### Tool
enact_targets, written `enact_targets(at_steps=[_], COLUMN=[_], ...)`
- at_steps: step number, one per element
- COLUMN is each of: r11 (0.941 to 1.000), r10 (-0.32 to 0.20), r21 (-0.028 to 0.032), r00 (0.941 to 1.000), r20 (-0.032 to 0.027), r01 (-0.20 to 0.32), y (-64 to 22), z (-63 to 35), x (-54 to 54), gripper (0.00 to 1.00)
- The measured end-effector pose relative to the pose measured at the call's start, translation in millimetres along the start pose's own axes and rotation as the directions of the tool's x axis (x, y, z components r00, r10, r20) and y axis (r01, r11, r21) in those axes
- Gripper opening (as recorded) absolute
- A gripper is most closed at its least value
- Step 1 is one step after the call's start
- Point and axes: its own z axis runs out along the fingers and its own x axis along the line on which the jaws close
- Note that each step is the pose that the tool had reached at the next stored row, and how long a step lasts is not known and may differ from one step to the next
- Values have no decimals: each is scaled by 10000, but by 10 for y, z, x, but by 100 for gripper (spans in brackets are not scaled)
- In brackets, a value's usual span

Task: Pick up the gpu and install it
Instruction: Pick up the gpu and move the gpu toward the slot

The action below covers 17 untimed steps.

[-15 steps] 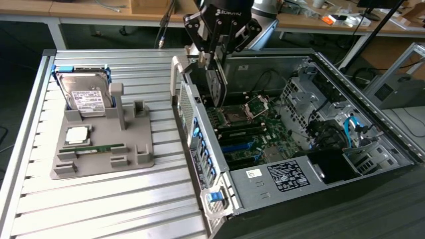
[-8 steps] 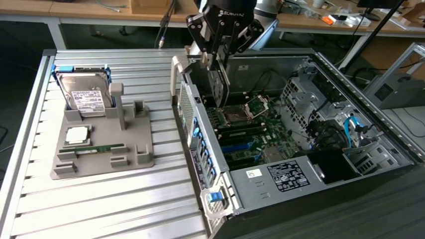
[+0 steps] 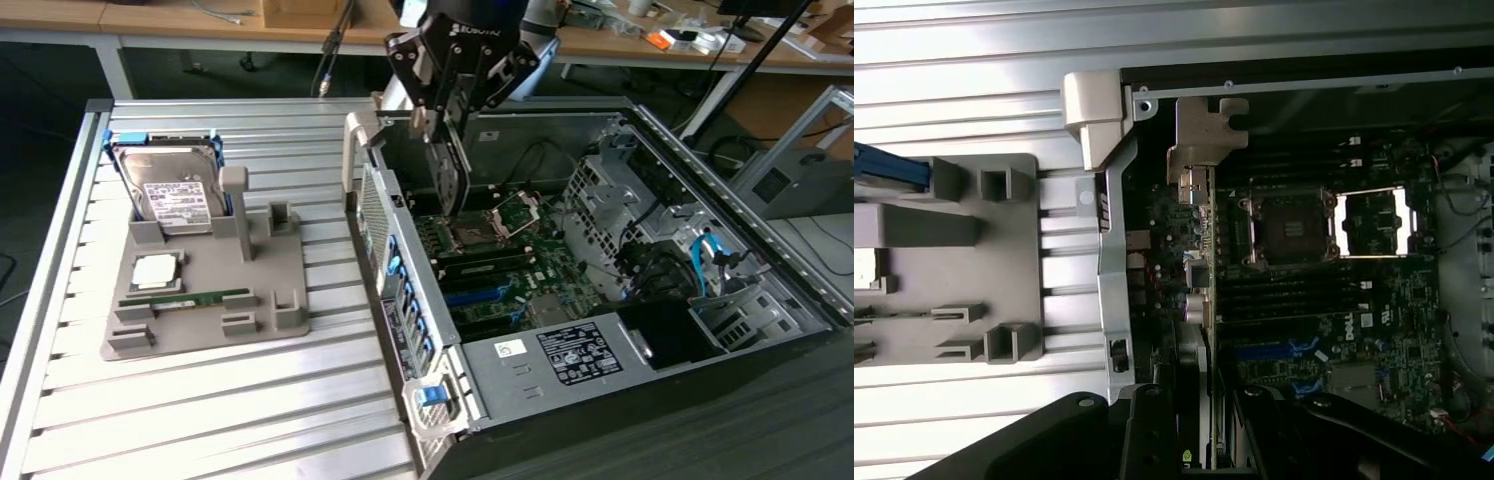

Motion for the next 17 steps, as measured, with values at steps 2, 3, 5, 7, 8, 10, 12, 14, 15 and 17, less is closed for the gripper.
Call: enact_targets(at_steps=[2,3,5,7,8,10,12,14,15,17], r11=[10000,10000,10000,10000,10000,10000,10000,10000,10000,10000], r10=[0,1,1,1,0,0,0,0,0,0], r21=[3,3,6,7,9,11,12,14,17,20], r00=[10000,10000,10000,10000,10000,10000,10000,10000,10000,10000], r20=[-1,-1,-1,-1,-1,-2,-2,-1,-2,-2], r01=[0,-1,-1,-1,0,0,0,0,0,0], y=[0,1,1,1,2,2,2,3,3,3], z=[3,5,9,12,14,17,20,24,26,32], x=[-21,-32,-51,-71,-81,-102,-121,-141,-156,-192], gripper=[27,27,27,27,27,27,27,27,27,27])
